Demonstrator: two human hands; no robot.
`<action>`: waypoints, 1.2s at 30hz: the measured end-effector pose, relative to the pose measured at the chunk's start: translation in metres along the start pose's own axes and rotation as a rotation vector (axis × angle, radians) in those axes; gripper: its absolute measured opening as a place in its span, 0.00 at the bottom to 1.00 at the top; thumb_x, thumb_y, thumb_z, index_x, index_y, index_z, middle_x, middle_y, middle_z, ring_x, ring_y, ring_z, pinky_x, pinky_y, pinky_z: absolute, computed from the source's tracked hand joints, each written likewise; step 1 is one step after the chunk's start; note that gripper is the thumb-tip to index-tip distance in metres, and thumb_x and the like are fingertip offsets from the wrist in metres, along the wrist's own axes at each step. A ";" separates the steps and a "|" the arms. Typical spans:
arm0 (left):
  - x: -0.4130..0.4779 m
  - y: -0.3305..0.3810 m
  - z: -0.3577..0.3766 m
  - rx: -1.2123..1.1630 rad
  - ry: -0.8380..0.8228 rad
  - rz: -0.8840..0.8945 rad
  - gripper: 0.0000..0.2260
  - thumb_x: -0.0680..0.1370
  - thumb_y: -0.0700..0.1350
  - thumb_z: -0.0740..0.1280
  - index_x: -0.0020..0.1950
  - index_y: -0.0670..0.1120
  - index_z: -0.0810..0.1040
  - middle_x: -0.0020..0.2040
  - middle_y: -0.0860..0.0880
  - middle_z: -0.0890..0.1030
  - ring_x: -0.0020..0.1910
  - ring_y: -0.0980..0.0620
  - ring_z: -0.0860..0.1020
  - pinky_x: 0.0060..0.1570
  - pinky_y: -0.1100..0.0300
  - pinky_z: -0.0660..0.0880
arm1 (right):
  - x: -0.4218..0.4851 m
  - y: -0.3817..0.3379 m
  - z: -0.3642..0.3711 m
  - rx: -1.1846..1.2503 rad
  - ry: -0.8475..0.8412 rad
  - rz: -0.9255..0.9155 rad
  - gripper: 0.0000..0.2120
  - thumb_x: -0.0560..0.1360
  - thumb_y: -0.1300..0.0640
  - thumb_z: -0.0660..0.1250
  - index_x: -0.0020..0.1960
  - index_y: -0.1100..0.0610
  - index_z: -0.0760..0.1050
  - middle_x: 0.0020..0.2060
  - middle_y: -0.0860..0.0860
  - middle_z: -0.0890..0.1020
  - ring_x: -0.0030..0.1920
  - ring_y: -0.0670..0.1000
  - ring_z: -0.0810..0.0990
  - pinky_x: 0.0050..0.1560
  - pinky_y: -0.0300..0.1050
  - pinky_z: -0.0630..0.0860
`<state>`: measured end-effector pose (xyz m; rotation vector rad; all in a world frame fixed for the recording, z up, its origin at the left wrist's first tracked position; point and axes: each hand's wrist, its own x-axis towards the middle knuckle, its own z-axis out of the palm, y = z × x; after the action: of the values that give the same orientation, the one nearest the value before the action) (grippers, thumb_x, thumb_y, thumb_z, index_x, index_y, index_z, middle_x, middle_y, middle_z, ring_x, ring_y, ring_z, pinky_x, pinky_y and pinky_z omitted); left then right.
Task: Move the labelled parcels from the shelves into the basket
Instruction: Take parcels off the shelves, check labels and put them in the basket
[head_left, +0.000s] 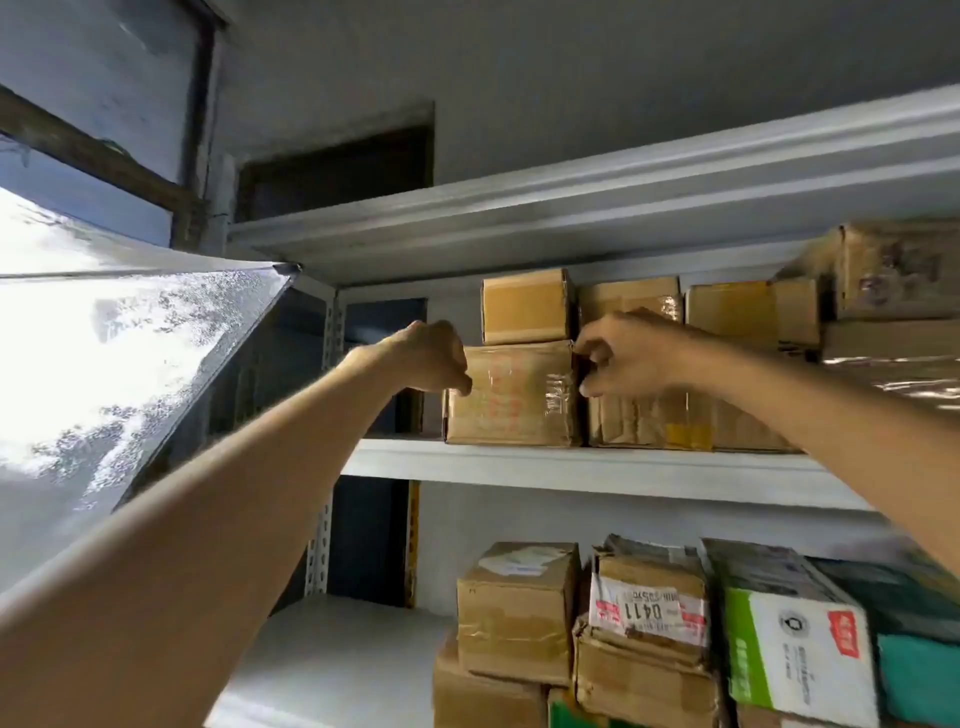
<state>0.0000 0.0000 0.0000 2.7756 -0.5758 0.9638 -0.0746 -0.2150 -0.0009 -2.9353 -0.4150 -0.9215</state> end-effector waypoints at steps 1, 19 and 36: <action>0.005 -0.004 0.001 -0.005 -0.009 0.008 0.16 0.75 0.49 0.71 0.61 0.46 0.79 0.59 0.49 0.80 0.56 0.50 0.78 0.57 0.58 0.72 | 0.005 -0.001 0.001 -0.005 0.003 0.013 0.14 0.74 0.54 0.71 0.58 0.52 0.76 0.53 0.50 0.79 0.51 0.50 0.78 0.52 0.47 0.77; 0.094 -0.025 0.015 -0.204 0.259 0.088 0.19 0.74 0.45 0.71 0.63 0.43 0.75 0.56 0.44 0.78 0.48 0.48 0.76 0.47 0.57 0.76 | 0.064 -0.008 0.011 -0.159 0.339 0.225 0.30 0.78 0.58 0.65 0.75 0.65 0.57 0.73 0.62 0.61 0.75 0.60 0.58 0.69 0.49 0.61; 0.063 -0.015 0.009 -1.269 0.465 0.014 0.13 0.79 0.51 0.64 0.58 0.43 0.74 0.53 0.42 0.79 0.50 0.44 0.80 0.39 0.56 0.80 | 0.079 -0.044 0.024 0.459 0.821 0.214 0.27 0.72 0.43 0.66 0.64 0.56 0.65 0.57 0.56 0.78 0.57 0.59 0.76 0.57 0.54 0.74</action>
<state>0.0568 -0.0081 0.0316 1.3866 -0.7486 0.7699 -0.0102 -0.1507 0.0223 -1.9295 -0.2092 -1.5984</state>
